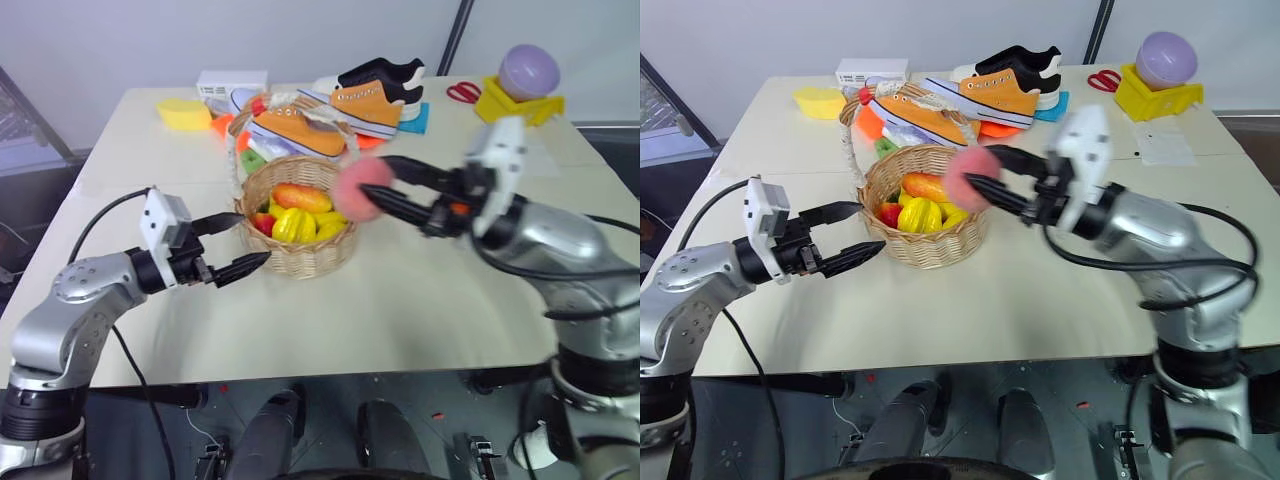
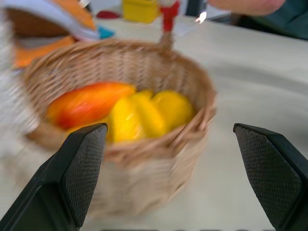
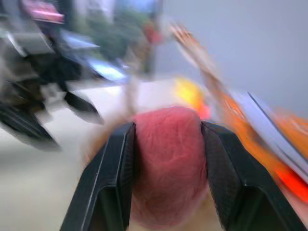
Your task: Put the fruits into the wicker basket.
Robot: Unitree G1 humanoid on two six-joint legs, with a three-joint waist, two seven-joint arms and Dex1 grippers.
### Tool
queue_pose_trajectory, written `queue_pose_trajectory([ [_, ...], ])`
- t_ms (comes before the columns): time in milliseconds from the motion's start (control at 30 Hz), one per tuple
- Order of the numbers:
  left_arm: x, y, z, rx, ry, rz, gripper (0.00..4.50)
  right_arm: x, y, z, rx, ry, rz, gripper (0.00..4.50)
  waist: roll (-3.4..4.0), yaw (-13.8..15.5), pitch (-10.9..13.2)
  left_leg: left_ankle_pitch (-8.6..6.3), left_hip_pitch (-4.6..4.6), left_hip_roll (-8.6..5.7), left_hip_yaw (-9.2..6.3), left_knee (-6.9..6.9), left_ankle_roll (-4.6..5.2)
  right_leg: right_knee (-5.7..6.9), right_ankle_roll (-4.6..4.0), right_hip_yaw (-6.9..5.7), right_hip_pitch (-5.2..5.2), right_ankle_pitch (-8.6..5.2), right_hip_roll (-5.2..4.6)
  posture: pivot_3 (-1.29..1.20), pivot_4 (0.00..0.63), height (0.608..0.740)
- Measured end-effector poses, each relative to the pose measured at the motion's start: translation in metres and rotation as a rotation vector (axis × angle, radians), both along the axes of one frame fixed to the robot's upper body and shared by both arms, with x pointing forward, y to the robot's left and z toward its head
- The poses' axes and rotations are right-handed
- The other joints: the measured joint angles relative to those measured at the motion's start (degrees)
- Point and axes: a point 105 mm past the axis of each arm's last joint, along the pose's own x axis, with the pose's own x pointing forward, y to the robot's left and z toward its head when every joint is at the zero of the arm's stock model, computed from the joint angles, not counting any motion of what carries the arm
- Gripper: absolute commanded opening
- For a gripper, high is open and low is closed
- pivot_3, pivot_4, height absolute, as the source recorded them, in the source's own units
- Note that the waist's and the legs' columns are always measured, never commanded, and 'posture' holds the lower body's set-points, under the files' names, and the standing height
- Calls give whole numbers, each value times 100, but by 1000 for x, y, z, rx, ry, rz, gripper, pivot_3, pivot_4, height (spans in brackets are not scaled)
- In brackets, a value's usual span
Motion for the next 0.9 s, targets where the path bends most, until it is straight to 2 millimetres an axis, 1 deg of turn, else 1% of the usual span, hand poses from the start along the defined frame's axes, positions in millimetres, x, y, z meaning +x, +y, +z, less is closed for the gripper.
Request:
queue_pose_trajectory([
  [33, -1, 1, 2, -8, -6, 1, 4500, 4, 21, -2, -4, 9, 17, 1838, -1, -1, 0, 0, -3, 0, 0, -2, 0, 2, 1, 1, -7, 0, 0, 0, 150, 740],
  [67, -2, 1, 4, -9, -12, 1, 4500, 11, 34, -6, -15, 19, 6, 1838, -1, 6, -1, 1, -3, -2, 0, -5, -1, 6, 2, 0, -10, 1, 1, 0, 150, 740],
  [133, -5, 0, 5, -13, -14, -2, 4500, 28, 47, -16, -41, 37, -57, 1838, -3, 15, -2, 3, -3, -6, 0, -8, -3, 11, 4, 0, -13, 4, 1, 0, 150, 740],
  [200, -8, 0, 5, -18, -16, -5, 4500, 52, 53, -29, -72, 50, -167, 1838, -3, 4, -2, 6, -2, -8, 2, -12, -7, 20, 18, 1, -20, 12, 11, 0, 150, 740],
  [267, -10, 0, 6, -23, -22, -2, 4500, 61, 53, -38, -95, 53, -206, 2584, -3, 2, -2, 6, -2, -8, 2, -13, -7, 24, 22, 1, -22, 14, 13, 0, 150, 740],
  [300, -11, -1, 7, -24, -25, -3, 4500, 63, 53, -40, -100, 50, -214, 2888, -2, 0, -1, 6, -2, -8, 2, -13, -7, 27, 26, 1, -24, 16, 13, 0, 150, 740],
  [367, -12, -2, 9, -27, -30, -3, 4500, 64, 53, -39, -101, 30, -222, 3805, -2, -10, -1, 7, 1, -8, 3, -14, -8, 30, 27, 1, -24, 17, 15, 0, 150, 740],
  [400, -12, -2, 9, -28, -31, -3, 4500, 64, 53, -37, -99, 20, -220, 4415, -2, -13, -1, 7, 2, -8, 3, -14, -8, 33, 27, 1, -24, 17, 16, 0, 150, 740],
  [467, -12, -2, 9, -28, -32, -1, 4500, 59, 51, -33, -94, -19, -208, 4415, -2, -16, -1, 7, 3, -8, 3, -13, -8, 40, 27, 2, -26, 17, 16, 0, 150, 740],
  [533, -12, -2, 10, -33, -37, 6, 4500, 46, 43, -27, -78, -54, -172, 4415, -2, -3, -1, 7, 3, -7, 2, -13, -8, 42, 27, 2, -27, 17, 15, 0, 150, 740],
  [600, -11, -2, 12, -38, -42, 11, 4500, 28, 30, -24, -59, -56, -110, 4415, -3, 30, -2, 6, 2, -8, -1, -12, -8, 41, 26, 2, -23, 16, 7, 0, 150, 740],
  [633, -11, -2, 12, -40, -43, 15, 4500, 15, 18, -25, -56, -42, -77, 4415, -4, 40, -2, 6, 1, -9, -1, -11, -7, 39, 26, 2, -22, 16, 5, 0, 150, 740],
  [700, -11, -2, 12, -42, -42, 16, 4500, 6, -1, -32, -56, 8, -84, 4415, -5, 23, -3, 6, 2, -9, 1, -9, -7, 39, 11, 4, -20, 8, 0, 0, 150, 740],
  [733, -11, -2, 12, -44, -42, 15, 4500, 6, -9, -35, -51, 33, -107, 4415, -5, 9, -3, 6, 3, -8, 1, -9, -7, 39, 9, 7, -21, 7, 0, 0, 150, 740],
  [800, -10, -5, 12, -53, -44, 4, 4500, 16, -27, -39, -39, 68, -215, 4415, -4, -45, -3, 6, 6, -6, 2, -9, -7, 47, 1, 21, -22, 10, 8, 0, 150, 740],
  [867, -10, -8, 13, -59, -47, -7, 4500, 24, -33, -41, -39, 72, -278, 4415, -4, -50, -4, 6, 8, -4, 2, -9, -7, 51, 0, 22, -27, 10, 9, 0, 150, 740],
  [900, -9, -9, 13, -62, -45, -11, 4500, 33, -37, -43, -27, 80, -326, 4415, -4, -49, -3, 6, 12, -1, 2, -9, -7, 51, 0, 24, -31, 10, 11, 0, 150, 740],
])
